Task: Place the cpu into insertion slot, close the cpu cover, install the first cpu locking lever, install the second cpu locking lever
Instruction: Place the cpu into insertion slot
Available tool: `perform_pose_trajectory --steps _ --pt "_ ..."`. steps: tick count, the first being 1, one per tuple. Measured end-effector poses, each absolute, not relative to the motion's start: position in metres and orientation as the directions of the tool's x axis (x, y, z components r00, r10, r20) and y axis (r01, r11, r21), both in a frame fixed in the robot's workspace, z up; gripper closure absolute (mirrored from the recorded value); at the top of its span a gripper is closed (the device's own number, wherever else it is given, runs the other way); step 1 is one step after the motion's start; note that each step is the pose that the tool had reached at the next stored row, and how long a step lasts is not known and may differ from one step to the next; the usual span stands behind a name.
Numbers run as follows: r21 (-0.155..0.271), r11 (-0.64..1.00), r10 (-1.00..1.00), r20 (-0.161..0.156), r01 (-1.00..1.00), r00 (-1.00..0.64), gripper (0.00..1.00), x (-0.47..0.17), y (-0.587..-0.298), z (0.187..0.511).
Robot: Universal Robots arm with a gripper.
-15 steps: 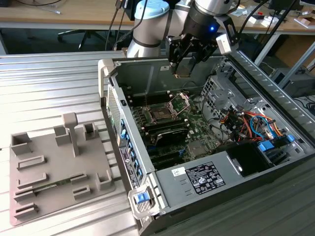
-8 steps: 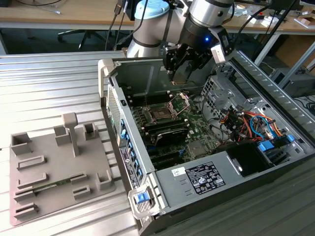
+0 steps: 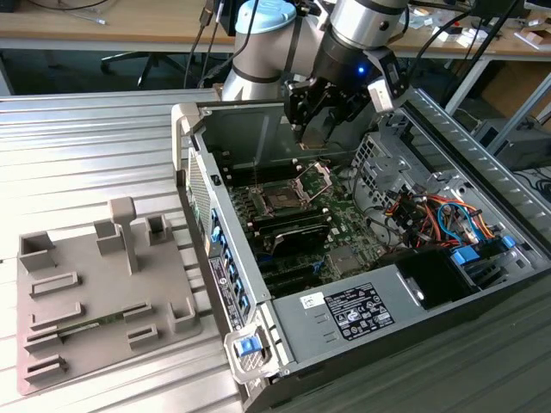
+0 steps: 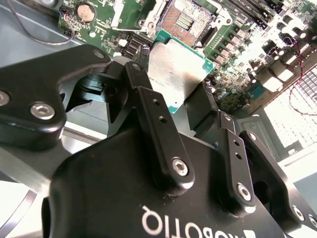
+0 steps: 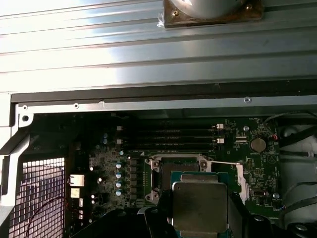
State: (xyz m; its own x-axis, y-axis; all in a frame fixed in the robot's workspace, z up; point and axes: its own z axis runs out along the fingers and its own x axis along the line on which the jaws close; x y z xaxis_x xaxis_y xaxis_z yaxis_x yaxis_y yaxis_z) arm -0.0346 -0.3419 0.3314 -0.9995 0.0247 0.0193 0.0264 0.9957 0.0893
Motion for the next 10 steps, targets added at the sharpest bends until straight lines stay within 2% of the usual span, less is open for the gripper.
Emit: perform_pose_trajectory --steps 10 --pt "0.089 0.996 0.025 0.019 0.026 -1.0 0.45 -0.0372 -0.3427 0.3286"
